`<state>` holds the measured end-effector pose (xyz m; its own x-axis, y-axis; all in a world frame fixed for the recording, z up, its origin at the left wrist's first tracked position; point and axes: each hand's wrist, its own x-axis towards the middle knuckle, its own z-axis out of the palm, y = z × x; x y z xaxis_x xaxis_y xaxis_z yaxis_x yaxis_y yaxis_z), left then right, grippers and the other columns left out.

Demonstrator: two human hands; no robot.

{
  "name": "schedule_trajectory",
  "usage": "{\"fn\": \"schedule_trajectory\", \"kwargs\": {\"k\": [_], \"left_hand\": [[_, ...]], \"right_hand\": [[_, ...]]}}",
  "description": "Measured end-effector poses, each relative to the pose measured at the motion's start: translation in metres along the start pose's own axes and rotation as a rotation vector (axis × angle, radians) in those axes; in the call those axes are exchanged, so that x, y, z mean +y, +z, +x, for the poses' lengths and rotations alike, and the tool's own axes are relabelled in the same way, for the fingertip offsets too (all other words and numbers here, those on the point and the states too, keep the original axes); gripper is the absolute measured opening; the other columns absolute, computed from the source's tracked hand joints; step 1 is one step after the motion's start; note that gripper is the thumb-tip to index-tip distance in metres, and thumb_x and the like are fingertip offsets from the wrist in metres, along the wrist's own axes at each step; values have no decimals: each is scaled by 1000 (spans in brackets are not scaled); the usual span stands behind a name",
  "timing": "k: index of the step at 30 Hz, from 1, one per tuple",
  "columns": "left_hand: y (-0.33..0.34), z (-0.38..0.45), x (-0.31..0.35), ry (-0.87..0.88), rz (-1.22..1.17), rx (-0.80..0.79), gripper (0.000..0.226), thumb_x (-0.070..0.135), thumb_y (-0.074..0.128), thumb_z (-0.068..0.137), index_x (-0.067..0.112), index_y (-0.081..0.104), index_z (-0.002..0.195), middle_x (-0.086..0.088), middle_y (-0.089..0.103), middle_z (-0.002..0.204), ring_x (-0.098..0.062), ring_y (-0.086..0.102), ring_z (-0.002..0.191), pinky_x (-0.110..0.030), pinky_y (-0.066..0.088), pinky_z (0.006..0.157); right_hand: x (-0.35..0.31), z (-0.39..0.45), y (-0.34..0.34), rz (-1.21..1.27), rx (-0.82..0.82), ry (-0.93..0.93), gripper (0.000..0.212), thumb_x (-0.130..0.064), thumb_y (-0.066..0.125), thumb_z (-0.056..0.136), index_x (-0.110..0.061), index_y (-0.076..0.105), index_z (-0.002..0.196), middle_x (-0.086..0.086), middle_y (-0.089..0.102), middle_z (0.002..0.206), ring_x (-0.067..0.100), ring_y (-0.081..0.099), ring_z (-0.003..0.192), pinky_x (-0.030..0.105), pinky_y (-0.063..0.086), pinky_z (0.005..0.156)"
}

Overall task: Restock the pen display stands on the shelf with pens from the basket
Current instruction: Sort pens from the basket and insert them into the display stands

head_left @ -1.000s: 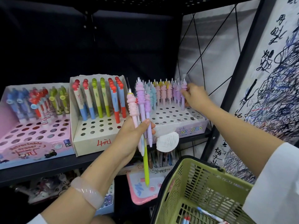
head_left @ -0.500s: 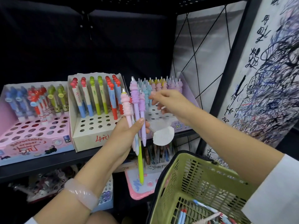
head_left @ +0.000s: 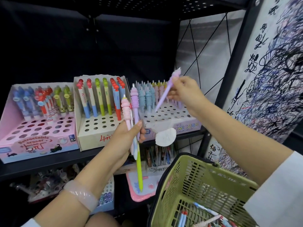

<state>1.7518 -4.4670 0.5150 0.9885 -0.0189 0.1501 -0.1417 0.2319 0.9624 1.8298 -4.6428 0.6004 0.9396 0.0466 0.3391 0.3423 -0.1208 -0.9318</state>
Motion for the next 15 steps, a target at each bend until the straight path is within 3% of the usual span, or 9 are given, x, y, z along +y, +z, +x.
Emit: {"fn": "schedule_trajectory", "kwargs": {"k": [3,5,6,11,15], "left_hand": [[-1,1,-2,4,28,20,10,13,47,96,8,53,89,5,55,57,-8,50,49,-24,43,57],[-1,2,-2,5,42,15,11,13,47,96,9,53,88,7,55,55,-8,49,48,-22,43,56],[0,2,-2,4,50,9,12,14,47,96,10,53,87,8,55,55,-7,49,48,-20,43,55],[1,2,-2,5,77,-4,13,13,46,97,11,54,86,9,55,54,-7,48,47,-17,44,52],[-2,3,-1,-2,58,12,12,15,48,96,11,54,87,8,55,55,-7,49,48,-19,44,54]], "right_hand": [[6,16,-26,-364,178,-177,10,-18,47,98,-11,44,91,12,65,88,16,66,68,29,55,65],[16,25,-40,-629,237,-224,15,-18,48,97,-4,45,100,18,65,95,28,62,77,38,50,70],[22,28,-45,-717,254,-228,19,-19,48,97,-2,45,104,17,64,97,28,58,78,36,46,68],[42,36,-56,-795,280,-185,21,-20,49,97,-2,45,106,15,62,96,29,56,79,38,45,68],[54,44,-56,-885,256,-160,22,-21,47,97,-1,45,105,13,56,88,26,48,73,31,33,63]]}}
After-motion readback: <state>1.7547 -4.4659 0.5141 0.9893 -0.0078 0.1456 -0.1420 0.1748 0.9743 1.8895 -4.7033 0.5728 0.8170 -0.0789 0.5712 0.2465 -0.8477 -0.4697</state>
